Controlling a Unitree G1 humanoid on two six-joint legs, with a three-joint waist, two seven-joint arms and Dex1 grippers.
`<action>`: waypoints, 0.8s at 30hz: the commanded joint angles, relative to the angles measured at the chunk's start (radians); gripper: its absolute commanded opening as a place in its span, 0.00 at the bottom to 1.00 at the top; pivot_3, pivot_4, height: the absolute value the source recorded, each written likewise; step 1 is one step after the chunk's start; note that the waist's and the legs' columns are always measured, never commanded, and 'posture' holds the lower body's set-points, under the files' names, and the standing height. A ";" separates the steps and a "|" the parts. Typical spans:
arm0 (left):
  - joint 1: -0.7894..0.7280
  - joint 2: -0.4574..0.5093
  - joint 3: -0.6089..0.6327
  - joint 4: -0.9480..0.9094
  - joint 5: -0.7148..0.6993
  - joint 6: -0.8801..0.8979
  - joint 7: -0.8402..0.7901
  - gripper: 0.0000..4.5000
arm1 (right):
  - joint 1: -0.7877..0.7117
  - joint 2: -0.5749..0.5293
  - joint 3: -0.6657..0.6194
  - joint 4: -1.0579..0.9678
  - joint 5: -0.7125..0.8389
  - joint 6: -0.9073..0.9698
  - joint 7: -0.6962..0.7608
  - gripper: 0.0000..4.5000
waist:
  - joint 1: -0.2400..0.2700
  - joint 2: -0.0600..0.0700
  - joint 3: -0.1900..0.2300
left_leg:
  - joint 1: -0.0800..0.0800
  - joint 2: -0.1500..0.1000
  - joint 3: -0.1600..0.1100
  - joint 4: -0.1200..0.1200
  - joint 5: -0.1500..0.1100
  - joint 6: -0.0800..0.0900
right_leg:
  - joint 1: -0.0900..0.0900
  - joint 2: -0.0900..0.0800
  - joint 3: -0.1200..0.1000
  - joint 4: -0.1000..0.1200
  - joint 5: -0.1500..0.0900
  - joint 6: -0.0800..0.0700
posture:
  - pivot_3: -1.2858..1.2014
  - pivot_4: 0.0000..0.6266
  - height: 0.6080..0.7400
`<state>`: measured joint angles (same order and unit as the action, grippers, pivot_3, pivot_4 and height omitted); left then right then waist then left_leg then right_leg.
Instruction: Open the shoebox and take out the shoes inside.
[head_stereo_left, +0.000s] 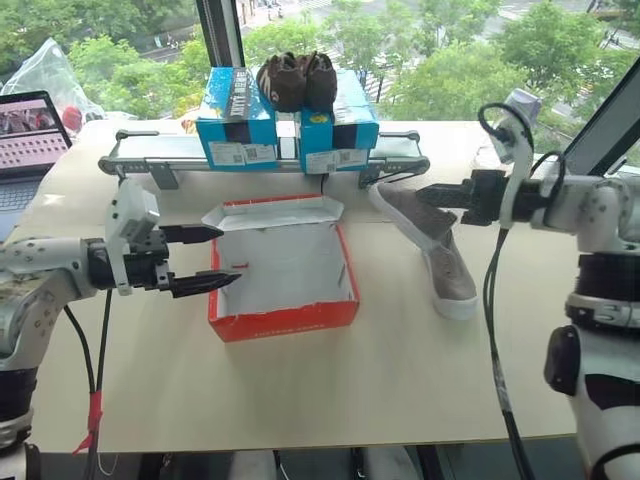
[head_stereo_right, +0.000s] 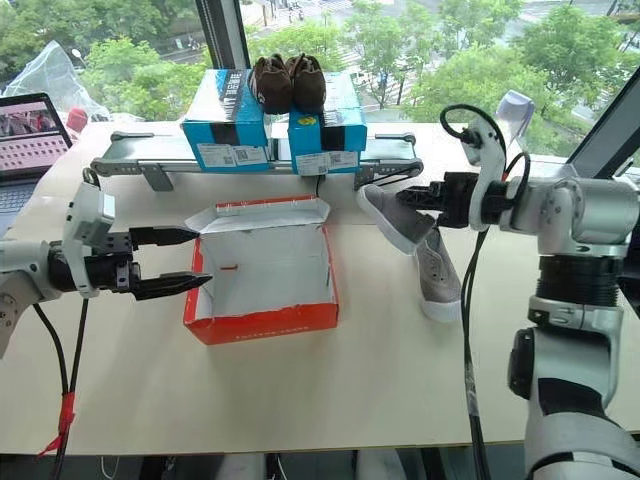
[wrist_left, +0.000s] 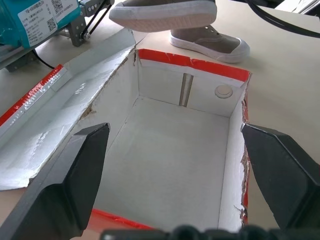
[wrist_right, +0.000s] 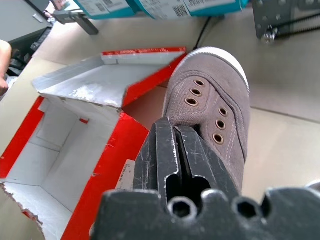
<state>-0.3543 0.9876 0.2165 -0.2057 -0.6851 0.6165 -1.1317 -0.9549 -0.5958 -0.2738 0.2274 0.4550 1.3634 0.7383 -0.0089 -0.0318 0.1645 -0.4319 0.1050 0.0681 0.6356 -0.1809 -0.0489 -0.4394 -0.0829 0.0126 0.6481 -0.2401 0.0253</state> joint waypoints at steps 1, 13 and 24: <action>-0.009 0.005 0.022 -0.011 0.005 -0.020 -0.009 1.00 | 0.035 0.006 -0.077 -0.073 0.023 0.039 -0.080 0.00 | 0.003 0.000 0.000 | 0.000 0.000 0.000 0.000 0.000 0.000 | 0.000 0.000 0.000 0.000 0.000 0.000 | 0.52 0.24 1.00; -0.003 0.016 0.033 0.004 0.020 -0.025 -0.028 1.00 | 0.164 -0.071 -0.059 -0.246 0.080 0.142 -0.107 0.00 | -0.002 0.000 0.000 | 0.000 0.000 -0.001 0.000 0.000 0.000 | 0.000 0.001 0.001 0.000 0.000 0.000 | 0.52 0.24 1.00; -0.027 0.010 0.016 0.020 0.033 -0.031 -0.033 1.00 | 0.229 -0.003 -0.012 -0.313 0.097 0.148 -0.167 0.34 | -0.003 0.000 0.000 | 0.000 0.000 -0.003 0.001 0.000 0.000 | 0.002 0.004 0.005 0.000 0.000 0.000 | 0.52 0.24 1.00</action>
<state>-0.3580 0.9884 0.2171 -0.1808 -0.6593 0.6104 -1.1587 -0.7157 -0.5936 -0.2731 -0.0471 0.5356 1.5246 0.5848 -0.0120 -0.0318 0.1645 -0.4320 0.1053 0.0655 0.6370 -0.1809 -0.0487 -0.4378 -0.0787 0.0173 0.6478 -0.2401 0.0257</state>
